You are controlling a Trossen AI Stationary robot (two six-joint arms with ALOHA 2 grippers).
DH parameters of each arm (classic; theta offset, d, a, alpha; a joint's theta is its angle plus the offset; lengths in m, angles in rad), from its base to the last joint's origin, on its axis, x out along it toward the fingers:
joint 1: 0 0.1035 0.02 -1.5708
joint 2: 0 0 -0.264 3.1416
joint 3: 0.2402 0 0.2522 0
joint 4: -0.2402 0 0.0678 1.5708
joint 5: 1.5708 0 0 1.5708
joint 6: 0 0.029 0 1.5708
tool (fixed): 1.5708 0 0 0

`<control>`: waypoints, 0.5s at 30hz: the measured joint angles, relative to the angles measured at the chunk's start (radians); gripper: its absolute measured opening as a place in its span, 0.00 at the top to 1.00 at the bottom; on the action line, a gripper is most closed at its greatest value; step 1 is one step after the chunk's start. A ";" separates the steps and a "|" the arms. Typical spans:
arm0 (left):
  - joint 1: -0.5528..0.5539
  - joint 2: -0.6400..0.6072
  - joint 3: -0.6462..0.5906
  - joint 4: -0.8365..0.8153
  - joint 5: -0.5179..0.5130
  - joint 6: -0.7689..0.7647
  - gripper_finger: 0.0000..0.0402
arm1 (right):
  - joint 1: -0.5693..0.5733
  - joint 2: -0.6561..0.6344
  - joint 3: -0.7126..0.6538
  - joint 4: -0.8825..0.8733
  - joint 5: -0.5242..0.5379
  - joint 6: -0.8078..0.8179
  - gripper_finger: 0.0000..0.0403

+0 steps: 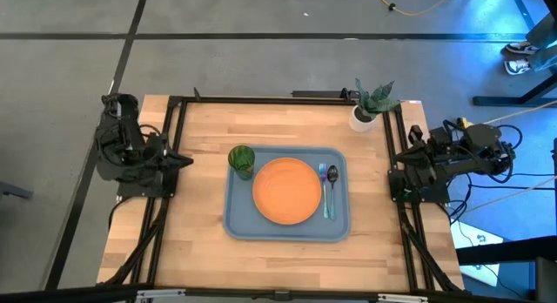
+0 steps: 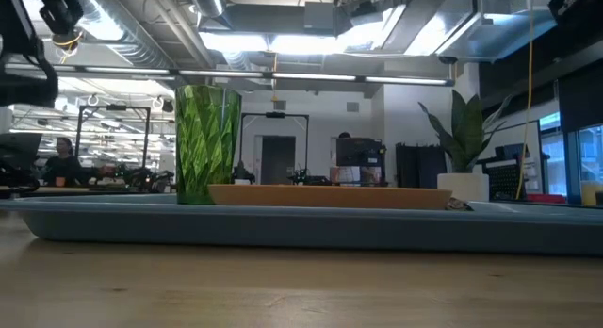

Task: Pick and place plate/cup/fork/spoon on tray
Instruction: Return to Home Position

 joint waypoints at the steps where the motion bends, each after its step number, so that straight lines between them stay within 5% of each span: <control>1: -0.004 -0.023 -0.009 0.009 -0.002 0.009 1.00 | 0.000 -0.018 -0.007 0.003 0.000 -0.001 0.99; 15: -0.014 -0.177 -0.041 0.080 -0.021 0.215 1.00 | -0.001 -0.091 -0.090 0.024 -0.031 0.002 0.99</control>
